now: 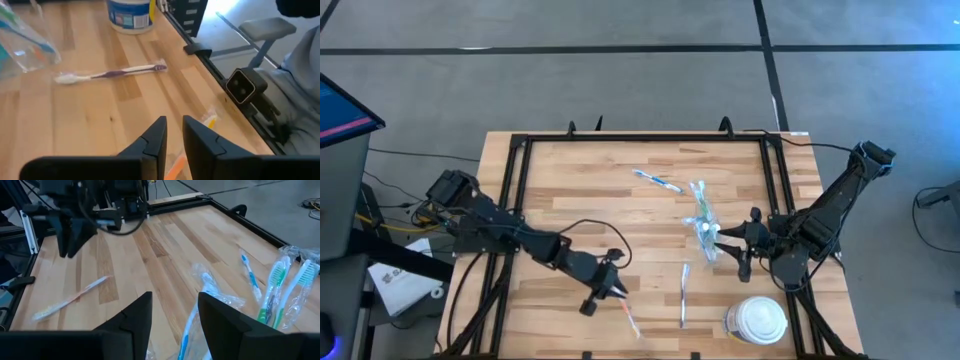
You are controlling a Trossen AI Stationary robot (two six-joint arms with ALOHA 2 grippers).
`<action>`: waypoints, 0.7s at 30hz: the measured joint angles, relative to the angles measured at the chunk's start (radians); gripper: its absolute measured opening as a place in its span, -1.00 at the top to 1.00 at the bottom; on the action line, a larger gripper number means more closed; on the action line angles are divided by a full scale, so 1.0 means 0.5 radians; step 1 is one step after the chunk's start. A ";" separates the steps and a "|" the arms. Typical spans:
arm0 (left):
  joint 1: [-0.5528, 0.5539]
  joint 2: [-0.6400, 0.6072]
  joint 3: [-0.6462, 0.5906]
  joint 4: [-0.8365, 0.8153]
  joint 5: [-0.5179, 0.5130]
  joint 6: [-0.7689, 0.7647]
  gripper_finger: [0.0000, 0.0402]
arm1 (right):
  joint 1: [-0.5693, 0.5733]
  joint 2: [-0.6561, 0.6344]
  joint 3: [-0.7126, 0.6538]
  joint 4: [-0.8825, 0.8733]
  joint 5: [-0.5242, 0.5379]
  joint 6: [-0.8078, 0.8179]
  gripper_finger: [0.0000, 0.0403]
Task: Pick & Place toothbrushing station
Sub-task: Put the orange toothbrush into the top part transparent organizer
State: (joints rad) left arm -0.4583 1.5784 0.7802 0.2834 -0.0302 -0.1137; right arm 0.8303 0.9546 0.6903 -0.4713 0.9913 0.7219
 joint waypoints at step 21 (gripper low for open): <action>-0.033 0.464 0.438 -0.582 0.273 0.100 0.56 | 0.000 0.000 0.001 0.030 -0.058 0.001 0.30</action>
State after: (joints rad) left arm -0.4748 1.8102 0.9991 -0.0073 0.1060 -0.0637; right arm 0.8303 0.9546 0.6907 -0.4564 0.9623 0.7225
